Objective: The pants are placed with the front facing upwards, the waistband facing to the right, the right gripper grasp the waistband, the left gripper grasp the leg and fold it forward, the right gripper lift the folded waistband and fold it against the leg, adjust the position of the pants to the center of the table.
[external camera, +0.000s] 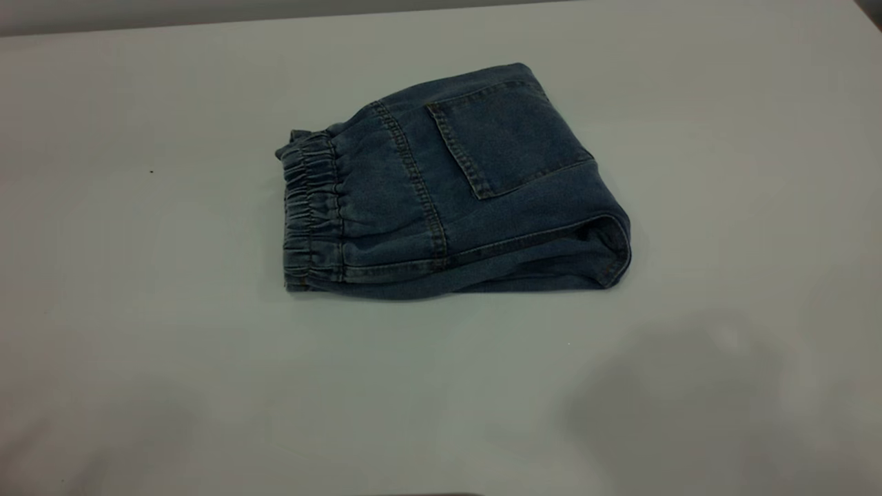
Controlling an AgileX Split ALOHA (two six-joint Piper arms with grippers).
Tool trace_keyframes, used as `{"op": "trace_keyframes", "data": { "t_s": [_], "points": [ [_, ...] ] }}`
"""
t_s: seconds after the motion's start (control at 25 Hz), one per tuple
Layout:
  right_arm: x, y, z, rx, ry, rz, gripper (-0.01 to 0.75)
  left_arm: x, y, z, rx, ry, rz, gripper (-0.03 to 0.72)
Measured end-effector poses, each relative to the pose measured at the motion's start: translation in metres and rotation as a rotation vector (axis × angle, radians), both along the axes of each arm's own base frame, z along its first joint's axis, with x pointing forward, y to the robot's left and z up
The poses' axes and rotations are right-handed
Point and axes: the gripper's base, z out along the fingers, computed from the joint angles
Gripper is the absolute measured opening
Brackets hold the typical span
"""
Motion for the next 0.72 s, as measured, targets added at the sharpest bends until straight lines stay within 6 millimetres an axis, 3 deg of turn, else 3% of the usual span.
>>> {"op": "trace_keyframes", "data": {
  "t_s": [0.2,0.44,0.6,0.72],
  "points": [
    [-0.038,-0.040,-0.052,-0.088,0.085,0.001,0.459,-0.006,0.002,-0.050,0.036,0.120,0.005,0.405],
    [-0.080,-0.091,-0.108,-0.154,0.098,-0.013,0.460,-0.024,0.009,-0.130,0.094,0.284,0.013,0.405],
    [-0.107,-0.120,-0.139,-0.088,0.047,-0.037,0.460,-0.041,0.016,-0.166,0.098,0.324,0.023,0.405],
    [-0.121,-0.134,-0.157,0.002,-0.002,-0.049,0.460,-0.053,0.020,-0.179,0.058,0.317,0.051,0.405]
  ]
}}
